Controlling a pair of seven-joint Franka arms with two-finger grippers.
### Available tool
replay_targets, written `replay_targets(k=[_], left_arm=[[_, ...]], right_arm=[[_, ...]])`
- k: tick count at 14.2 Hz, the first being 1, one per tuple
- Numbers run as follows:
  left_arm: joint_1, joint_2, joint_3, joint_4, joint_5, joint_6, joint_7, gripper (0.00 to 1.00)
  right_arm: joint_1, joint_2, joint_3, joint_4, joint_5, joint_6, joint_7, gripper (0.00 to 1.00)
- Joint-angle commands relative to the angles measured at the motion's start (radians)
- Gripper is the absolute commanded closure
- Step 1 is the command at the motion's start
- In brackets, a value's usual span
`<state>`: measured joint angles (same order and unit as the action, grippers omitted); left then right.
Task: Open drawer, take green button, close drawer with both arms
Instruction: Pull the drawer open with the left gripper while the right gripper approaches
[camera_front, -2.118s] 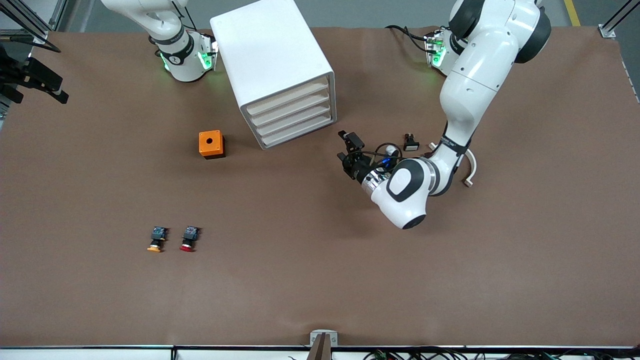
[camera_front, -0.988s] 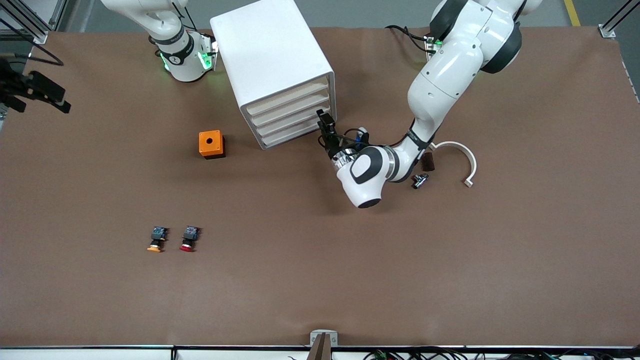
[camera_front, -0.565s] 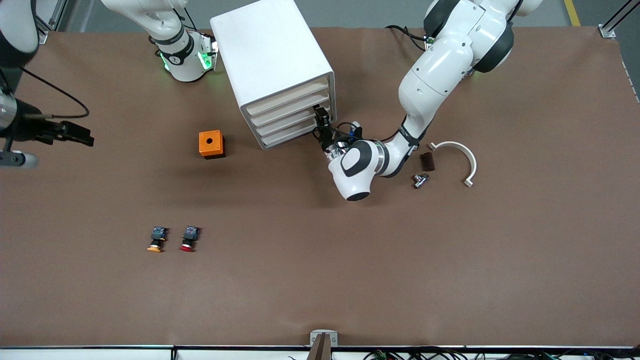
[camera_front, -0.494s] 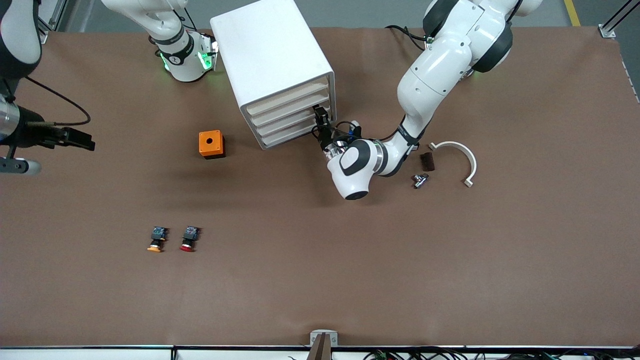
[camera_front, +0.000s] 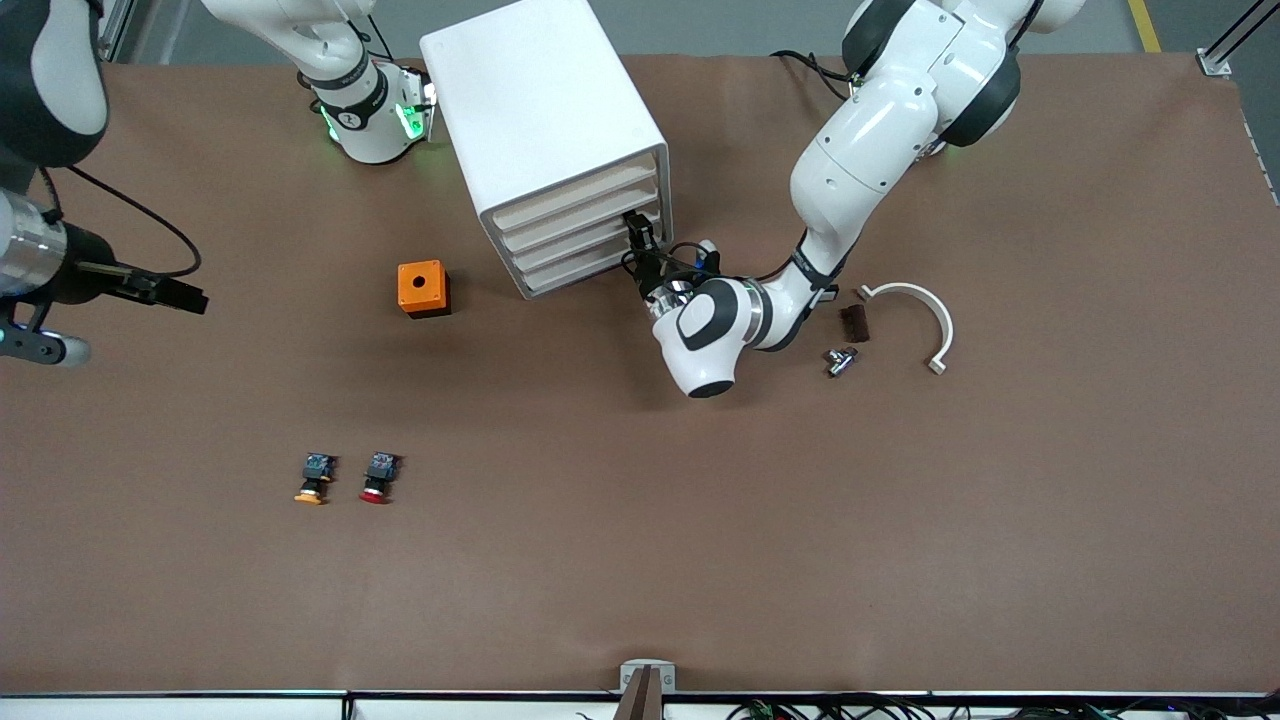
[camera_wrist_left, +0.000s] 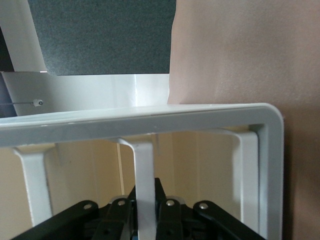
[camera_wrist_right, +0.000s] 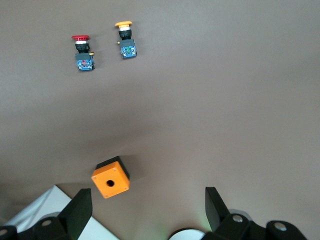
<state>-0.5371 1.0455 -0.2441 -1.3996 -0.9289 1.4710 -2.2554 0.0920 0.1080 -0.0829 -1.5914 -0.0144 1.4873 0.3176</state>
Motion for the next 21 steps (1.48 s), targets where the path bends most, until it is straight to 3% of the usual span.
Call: replay_targets(k=[1,9,15,21], left_arm=[[0.023,0.007,0.003,0.018,-0.047,-0.012,-0.006,0.93],[0.124,0.011,0.005,0.024,-0.044,-0.005,-0.006,0.92],[0.201,0.016,0.009,0.024,-0.051,0.018,-0.006,0.9],[0.215,0.018,0.02,0.024,-0.05,0.026,-0.007,0.82]], right_arm=[[0.043,-0.01,0.0,-0.001,0.03,-0.019,0.13,0.0],[0.218,0.001,0.0,-0.029,0.119,0.001,0.503,0.0],[0.42,0.012,0.0,-0.166,0.119,0.247,0.886,0.0],[0.619,0.134,0.0,-0.18,0.119,0.439,1.204,0.0]])
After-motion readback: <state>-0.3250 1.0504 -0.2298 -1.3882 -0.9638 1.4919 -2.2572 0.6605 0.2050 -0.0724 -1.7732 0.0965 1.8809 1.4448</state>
